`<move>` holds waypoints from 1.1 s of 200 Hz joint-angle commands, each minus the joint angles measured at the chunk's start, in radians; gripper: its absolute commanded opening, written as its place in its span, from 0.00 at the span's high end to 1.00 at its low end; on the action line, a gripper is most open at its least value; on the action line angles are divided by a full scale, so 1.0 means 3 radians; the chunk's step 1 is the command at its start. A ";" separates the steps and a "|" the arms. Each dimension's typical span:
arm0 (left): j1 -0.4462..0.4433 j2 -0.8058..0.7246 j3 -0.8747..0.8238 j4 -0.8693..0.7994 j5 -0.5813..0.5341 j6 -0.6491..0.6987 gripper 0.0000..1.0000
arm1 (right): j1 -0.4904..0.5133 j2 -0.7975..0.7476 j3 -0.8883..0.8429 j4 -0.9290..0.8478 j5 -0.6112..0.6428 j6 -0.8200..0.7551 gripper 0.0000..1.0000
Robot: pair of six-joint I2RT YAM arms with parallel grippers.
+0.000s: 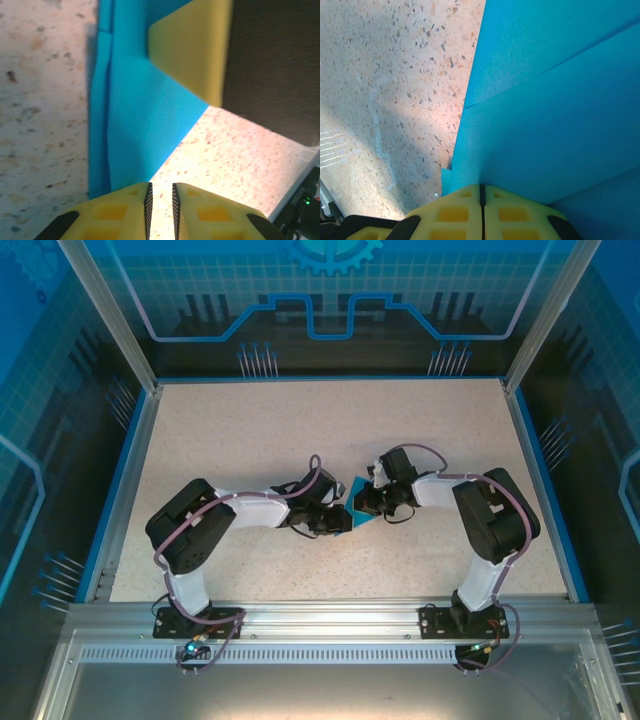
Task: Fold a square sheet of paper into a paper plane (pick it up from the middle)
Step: Fourth fold the wing at the center of the table.
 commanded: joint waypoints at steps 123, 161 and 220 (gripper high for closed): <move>-0.0009 -0.0088 0.0053 0.0147 -0.0167 -0.0137 0.82 | 0.0011 0.0146 -0.0057 -0.0131 0.0139 0.0051 0.93; -0.0012 -0.0006 0.0032 0.0064 -0.0309 -0.0150 0.84 | 0.0011 0.0138 -0.0069 -0.0126 0.0139 0.0051 0.93; -0.0009 0.0057 0.0015 -0.0008 -0.0419 -0.0125 0.87 | 0.0011 0.0139 -0.0062 -0.0141 0.0141 0.0050 0.93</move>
